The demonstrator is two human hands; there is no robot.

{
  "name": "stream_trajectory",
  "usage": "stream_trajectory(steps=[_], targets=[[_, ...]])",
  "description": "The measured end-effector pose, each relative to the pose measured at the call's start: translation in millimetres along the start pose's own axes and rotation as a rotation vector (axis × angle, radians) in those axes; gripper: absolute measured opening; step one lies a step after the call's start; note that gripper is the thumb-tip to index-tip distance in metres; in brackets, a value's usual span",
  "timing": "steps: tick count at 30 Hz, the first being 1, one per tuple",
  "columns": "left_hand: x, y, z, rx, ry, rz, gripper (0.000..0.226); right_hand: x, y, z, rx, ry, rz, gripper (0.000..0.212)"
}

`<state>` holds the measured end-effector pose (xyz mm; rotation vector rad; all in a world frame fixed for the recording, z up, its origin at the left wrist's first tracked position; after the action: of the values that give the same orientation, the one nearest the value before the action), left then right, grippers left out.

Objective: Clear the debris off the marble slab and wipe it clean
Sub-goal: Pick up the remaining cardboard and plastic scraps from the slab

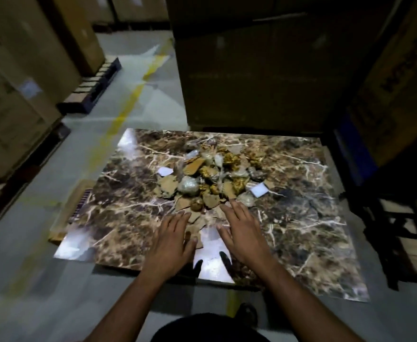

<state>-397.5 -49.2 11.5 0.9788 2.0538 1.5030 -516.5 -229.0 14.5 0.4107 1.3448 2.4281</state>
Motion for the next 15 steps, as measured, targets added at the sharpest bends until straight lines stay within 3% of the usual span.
stream_trajectory(steps=[5,9,15], targets=[[-32.2,-24.3,4.7,-0.043,0.079,0.054,0.072,-37.9,-5.0,-31.1,-0.045,-0.030,0.049,0.068],[-56.2,-24.9,26.6,0.000,0.119,0.043,0.076,-79.0,-10.7,-38.5,-0.022,-0.024,0.062,0.062],[-132.6,-0.4,70.4,0.062,0.039,0.004,0.076,-140.0,5.9,-39.2,0.024,-0.059,-0.158,0.055]])
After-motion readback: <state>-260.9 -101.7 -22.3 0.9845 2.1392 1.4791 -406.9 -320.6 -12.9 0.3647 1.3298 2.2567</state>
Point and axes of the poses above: each hand's wrist, its own x-axis away from the middle knuckle, its own y-axis out of the back of the hand, z = x × y, the point moved 3 cm from there along -x, towards the middle knuckle, and after that the axes turned 1 degree about -x, right-handed, at the moved point
